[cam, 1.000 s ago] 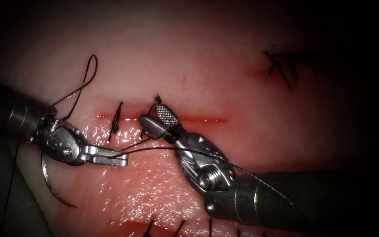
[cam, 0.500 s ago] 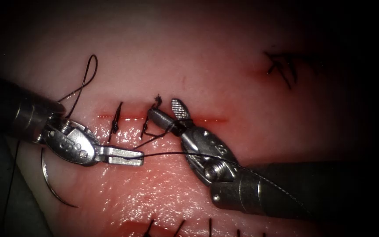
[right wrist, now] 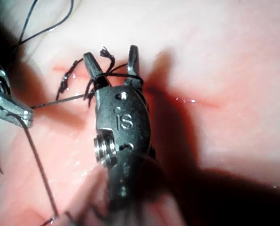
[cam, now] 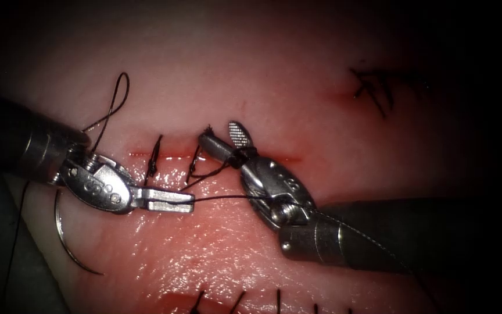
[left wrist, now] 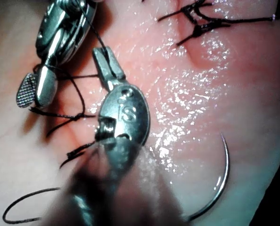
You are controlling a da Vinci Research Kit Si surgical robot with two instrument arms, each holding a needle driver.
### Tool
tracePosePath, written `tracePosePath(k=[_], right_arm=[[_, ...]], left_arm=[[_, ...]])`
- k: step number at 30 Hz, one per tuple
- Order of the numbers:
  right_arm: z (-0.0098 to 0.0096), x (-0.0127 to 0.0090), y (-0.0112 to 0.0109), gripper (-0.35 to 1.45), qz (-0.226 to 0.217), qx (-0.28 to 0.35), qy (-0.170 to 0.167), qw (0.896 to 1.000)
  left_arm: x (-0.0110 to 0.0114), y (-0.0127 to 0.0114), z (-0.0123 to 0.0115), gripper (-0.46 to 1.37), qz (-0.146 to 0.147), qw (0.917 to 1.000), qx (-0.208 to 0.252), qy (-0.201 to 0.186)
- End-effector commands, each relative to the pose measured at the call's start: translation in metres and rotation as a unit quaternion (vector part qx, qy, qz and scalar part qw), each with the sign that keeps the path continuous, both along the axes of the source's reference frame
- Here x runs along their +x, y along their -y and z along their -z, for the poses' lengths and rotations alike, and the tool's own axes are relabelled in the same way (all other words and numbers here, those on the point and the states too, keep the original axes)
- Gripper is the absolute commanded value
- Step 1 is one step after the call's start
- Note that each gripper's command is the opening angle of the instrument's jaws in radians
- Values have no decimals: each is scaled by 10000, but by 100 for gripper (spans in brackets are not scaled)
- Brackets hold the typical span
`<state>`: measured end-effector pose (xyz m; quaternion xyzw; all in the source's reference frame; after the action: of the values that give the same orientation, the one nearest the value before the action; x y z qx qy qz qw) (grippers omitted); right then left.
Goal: Wound Closure
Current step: Grab the short tail with the right gripper
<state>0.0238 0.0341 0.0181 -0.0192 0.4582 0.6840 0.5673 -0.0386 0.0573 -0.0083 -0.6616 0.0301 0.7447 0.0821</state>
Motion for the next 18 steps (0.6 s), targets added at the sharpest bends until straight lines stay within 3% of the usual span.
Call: tracePosePath(k=[1,12,18], right_arm=[[-1,1,-1,56,16,0,-20,10000],[-10,12,-3,51,87,-23,-86,9999],[-11,14,-3,29,85,-27,-85,9999]], left_arm=[[0,1,0,-35,-59,10000,6,9],[1,4,-3,-35,-57,10000,16,13],[1,4,-3,-35,-60,10000,15,16]])
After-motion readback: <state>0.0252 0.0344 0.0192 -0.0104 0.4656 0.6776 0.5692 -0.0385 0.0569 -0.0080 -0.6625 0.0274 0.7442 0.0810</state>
